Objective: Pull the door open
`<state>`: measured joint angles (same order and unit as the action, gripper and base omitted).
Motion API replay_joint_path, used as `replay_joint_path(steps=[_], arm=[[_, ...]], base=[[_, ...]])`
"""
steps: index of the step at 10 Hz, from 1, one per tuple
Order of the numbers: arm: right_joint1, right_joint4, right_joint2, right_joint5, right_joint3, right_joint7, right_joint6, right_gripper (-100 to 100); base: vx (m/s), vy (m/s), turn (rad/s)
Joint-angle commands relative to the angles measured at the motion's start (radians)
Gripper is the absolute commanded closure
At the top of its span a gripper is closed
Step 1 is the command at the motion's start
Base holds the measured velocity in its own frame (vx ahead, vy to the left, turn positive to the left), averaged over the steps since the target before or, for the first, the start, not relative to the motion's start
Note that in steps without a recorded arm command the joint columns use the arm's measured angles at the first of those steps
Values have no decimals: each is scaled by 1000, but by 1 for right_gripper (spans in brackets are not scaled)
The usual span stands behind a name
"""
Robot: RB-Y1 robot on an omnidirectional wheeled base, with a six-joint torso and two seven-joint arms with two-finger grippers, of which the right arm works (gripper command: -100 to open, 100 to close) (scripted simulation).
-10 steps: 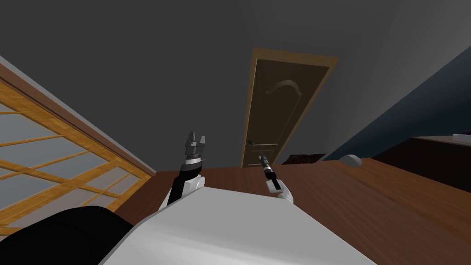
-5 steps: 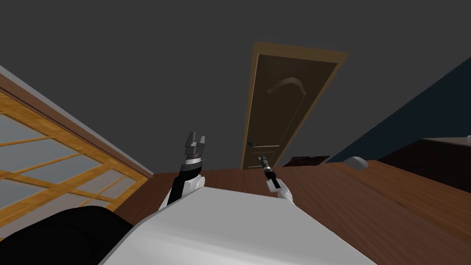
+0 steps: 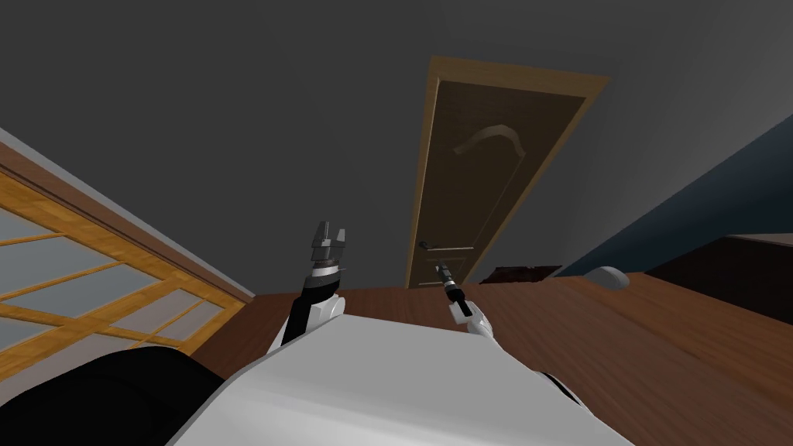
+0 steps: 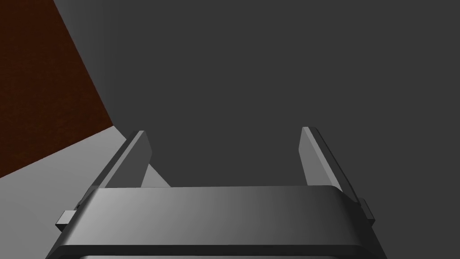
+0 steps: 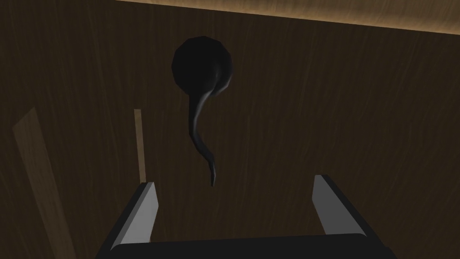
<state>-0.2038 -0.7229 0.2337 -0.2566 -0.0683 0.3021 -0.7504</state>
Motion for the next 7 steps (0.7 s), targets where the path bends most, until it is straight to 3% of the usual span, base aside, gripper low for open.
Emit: replay_joint_path(steps=[1, 5, 6, 7], arm=[[-14, 32, 2, -4, -1, 8, -3, -100], [-46, 103, 10, -14, -3, 27, -10, -100], [-42, 93, 9, -13, -3, 24, -8, -100], [-29, 107, 33, -3, -16, 36, -27, -100]], base=[[86, -7, 6], [91, -8, 7], [37, 5, 1], [143, 84, 190]])
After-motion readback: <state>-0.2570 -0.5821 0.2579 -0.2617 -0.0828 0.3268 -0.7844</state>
